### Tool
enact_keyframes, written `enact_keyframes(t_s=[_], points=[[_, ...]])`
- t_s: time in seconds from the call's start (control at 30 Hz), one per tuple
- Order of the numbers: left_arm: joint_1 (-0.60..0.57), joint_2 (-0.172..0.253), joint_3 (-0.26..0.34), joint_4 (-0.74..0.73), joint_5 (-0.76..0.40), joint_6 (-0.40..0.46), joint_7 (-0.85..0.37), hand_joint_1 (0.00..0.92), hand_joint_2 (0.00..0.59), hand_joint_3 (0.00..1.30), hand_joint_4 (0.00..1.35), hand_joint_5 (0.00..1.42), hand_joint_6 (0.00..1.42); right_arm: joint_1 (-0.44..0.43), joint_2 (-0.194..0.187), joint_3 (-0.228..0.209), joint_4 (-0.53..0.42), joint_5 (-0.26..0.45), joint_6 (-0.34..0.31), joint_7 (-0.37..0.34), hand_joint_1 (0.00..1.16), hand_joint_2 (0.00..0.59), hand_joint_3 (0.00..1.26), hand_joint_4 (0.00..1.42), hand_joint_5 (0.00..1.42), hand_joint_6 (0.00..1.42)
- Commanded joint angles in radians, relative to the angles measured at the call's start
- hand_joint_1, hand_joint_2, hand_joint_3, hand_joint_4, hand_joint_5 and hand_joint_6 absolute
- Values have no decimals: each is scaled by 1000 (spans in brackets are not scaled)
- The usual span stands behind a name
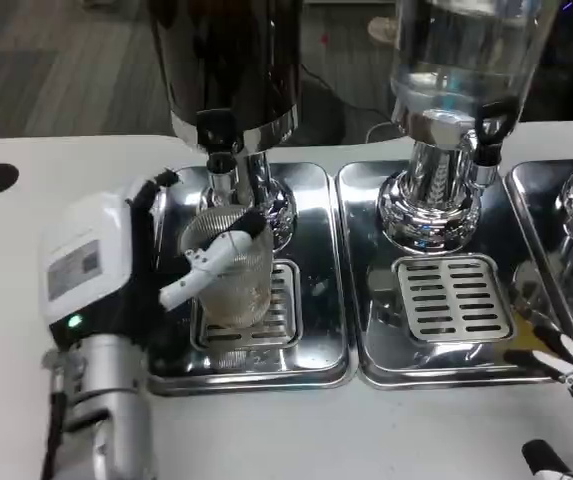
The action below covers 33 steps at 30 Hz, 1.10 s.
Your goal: Grasp the cup under the faucet to collect the drink, then remove the cup.
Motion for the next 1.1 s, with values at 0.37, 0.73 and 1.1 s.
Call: enact_keyframes(t_s=[0.37, 0.73, 1.1], points=[[112, 26, 93, -338, -46, -106, -61, 0, 22, 326, 274, 772, 897, -5, 14, 14, -45, -17, 25, 7, 511, 390, 190, 22, 13, 0], [23, 4, 80, -329, -35, -65, -182, 0, 24, 285, 236, 777, 915, 0, 8, -1, -57, -9, 25, 2, 500, 386, 190, 13, 13, 0], [1, -26, 34, -281, -26, -65, -200, 0, 24, 355, 308, 838, 932, -22, -24, -101, -118, -75, -3, -19, 493, 379, 196, 21, 13, 0]])
